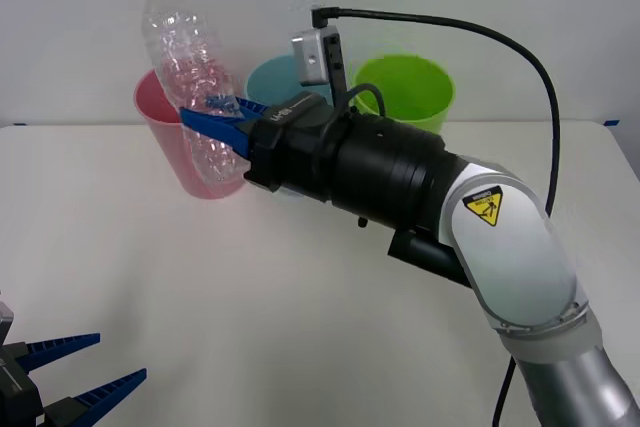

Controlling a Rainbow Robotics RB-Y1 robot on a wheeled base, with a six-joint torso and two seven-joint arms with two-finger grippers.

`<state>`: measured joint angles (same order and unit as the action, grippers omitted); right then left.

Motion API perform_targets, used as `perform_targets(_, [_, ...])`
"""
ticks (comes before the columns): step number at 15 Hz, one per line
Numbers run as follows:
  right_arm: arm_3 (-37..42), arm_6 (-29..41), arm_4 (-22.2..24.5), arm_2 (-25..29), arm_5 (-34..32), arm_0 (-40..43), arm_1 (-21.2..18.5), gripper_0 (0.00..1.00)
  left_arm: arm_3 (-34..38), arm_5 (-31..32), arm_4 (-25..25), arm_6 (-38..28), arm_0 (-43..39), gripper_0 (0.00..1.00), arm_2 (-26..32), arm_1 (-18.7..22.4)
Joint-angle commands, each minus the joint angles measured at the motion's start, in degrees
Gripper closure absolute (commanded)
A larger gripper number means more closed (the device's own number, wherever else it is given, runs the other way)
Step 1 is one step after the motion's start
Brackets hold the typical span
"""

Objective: Put cans in the blue bin and PET bottles in the pink bin and trash in the green bin.

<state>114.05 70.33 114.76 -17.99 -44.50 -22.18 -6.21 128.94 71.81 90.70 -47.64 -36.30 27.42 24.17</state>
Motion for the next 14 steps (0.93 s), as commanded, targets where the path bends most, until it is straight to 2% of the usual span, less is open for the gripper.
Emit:
perform_targets(1, [-6.3,-2.0,0.0,-0.9,6.0,-4.1,3.0,1.00,0.0,0.0,0.0,0.0,0.0,0.00,0.0,0.0])
perform_targets(3, [-10.5,-2.5,0.0,-3.7,12.3,-6.8,3.1,1.00,0.0,0.0,0.0,0.0,0.0,0.00,0.0,0.0])
perform_targets(5, [-13.9,-3.3,0.1,-5.2,15.6,-9.9,3.1,1.00,0.0,0.0,0.0,0.0,0.0,0.00,0.0,0.0])
perform_targets(11, [-24.8,-5.4,1.2,-5.2,17.9,-20.5,3.2,1.00,0.0,0.0,0.0,0.0,0.0,0.00,0.0,0.0])
perform_targets(14, [-30.0,-5.2,5.5,-5.2,18.2,-25.5,3.3,1.00,0.0,0.0,0.0,0.0,0.0,0.00,0.0,0.0])
